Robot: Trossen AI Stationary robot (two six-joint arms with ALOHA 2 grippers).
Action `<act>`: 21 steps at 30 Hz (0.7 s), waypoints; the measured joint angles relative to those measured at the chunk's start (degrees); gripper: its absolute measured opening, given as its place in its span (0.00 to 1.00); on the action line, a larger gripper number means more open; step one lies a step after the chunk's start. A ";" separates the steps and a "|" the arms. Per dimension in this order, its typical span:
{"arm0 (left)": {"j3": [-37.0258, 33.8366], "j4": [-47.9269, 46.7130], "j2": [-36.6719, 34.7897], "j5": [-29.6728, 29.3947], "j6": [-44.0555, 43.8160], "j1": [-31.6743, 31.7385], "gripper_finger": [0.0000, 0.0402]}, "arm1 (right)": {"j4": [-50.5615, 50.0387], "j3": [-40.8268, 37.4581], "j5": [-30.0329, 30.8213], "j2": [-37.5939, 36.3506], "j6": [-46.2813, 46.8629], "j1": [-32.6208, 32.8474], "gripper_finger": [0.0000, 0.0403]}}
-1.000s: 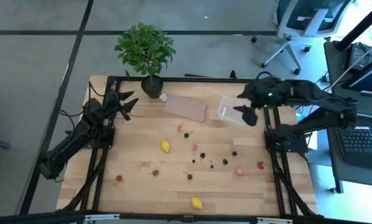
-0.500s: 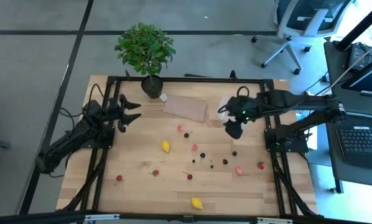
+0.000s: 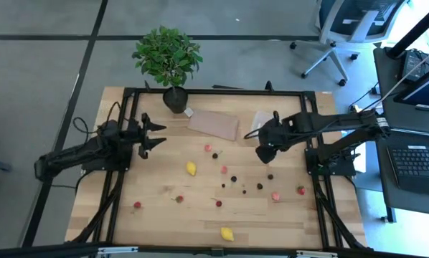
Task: Pick and placing Produce into tupperware
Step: Put the right blackberry into the transparent container
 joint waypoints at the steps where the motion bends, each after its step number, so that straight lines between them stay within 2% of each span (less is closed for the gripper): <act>1: 0.01 0.04 0.73 -0.43 0.03 -1.14 0.58 | -0.46 0.00 0.00 0.52 1.86 0.55 0.64; 7: 0.00 0.06 6.71 -11.10 -0.01 -6.39 0.58 | -0.57 0.00 -0.81 3.47 10.40 5.71 0.64; 12: 0.01 2.15 10.75 -13.00 0.04 -8.90 0.58 | -0.81 0.00 -1.16 7.10 15.62 10.09 0.64; 21: 0.01 5.36 12.07 -13.29 0.04 -9.39 0.58 | -1.40 -2.45 -3.51 11.29 19.39 13.93 0.64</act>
